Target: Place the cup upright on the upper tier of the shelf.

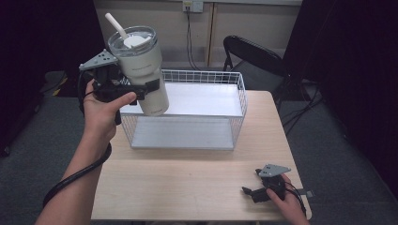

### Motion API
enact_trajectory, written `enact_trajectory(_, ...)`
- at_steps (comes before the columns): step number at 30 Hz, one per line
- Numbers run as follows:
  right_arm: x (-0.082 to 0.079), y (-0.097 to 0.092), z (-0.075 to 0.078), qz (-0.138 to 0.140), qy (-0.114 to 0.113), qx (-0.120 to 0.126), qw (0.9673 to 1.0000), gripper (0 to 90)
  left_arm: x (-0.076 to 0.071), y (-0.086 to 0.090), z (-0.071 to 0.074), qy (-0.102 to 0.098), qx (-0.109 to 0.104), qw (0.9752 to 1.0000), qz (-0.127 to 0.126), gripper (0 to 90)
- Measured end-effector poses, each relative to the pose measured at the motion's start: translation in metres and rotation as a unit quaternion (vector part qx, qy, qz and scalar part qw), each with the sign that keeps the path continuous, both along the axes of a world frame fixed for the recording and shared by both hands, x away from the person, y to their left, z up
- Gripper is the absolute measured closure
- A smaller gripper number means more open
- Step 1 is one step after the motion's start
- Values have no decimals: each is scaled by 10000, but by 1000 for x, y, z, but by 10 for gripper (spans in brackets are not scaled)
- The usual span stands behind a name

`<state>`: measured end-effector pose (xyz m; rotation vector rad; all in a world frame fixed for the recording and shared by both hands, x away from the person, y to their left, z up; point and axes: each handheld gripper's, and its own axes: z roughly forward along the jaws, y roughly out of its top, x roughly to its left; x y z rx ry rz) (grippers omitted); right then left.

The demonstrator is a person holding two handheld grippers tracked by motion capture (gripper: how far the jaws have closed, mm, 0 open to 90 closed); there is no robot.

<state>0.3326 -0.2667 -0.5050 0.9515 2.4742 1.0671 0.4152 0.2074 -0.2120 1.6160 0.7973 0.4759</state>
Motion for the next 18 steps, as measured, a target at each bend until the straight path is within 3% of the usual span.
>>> enact_trajectory(18, 0, 0, 0, 2, -1, 0, 10000, 76, 20, -9, 1, -76, 49, 9998, 171, 100)
